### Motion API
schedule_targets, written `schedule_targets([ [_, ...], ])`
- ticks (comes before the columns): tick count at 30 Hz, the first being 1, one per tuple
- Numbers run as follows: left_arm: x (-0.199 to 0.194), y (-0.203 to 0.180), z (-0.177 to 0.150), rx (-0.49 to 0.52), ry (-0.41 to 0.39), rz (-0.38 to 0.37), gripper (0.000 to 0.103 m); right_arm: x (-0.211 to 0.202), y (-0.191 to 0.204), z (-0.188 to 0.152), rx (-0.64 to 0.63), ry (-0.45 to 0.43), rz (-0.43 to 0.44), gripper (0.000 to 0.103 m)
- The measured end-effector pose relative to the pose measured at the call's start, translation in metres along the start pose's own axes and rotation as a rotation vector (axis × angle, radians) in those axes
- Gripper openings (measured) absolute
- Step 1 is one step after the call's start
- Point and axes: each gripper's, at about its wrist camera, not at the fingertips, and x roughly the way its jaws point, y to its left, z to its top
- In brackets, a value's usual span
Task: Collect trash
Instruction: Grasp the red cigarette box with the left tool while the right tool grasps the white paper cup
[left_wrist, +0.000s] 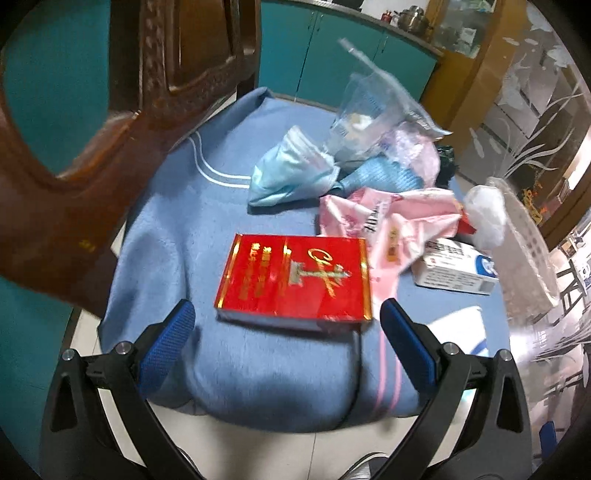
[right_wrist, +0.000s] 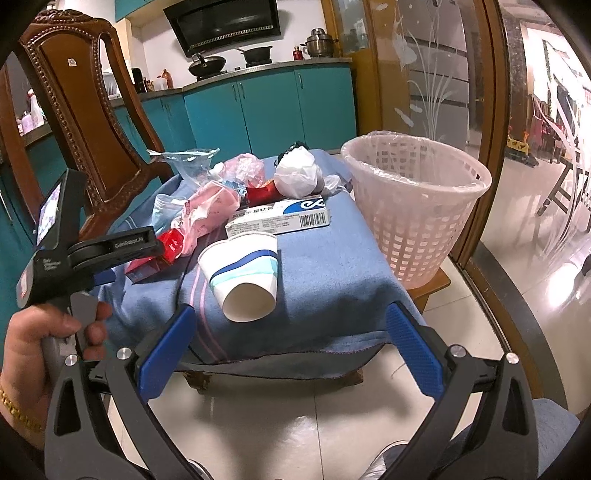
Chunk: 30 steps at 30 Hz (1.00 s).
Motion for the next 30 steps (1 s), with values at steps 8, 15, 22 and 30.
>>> schedule_targets([
  [8, 0.035, -0.007, 0.011, 0.034, 0.065, -0.002, 0.100, 0.012, 0.006, 0.007, -0.032, 0.010, -0.015, 0.100],
  [15, 0.020, -0.016, 0.007, 0.092, 0.013, -0.017, 0.095, 0.040, 0.021, 0.016, -0.104, 0.055, -0.018, 0.100],
  [22, -0.047, -0.012, 0.008, 0.137, -0.157, 0.003, 0.095, 0.087, 0.045, 0.026, -0.167, 0.170, 0.051, 0.100],
  [30, -0.115, -0.019, 0.009, 0.208, -0.338, 0.001, 0.095, 0.125, 0.064, 0.035, -0.243, 0.269, 0.053, 0.075],
])
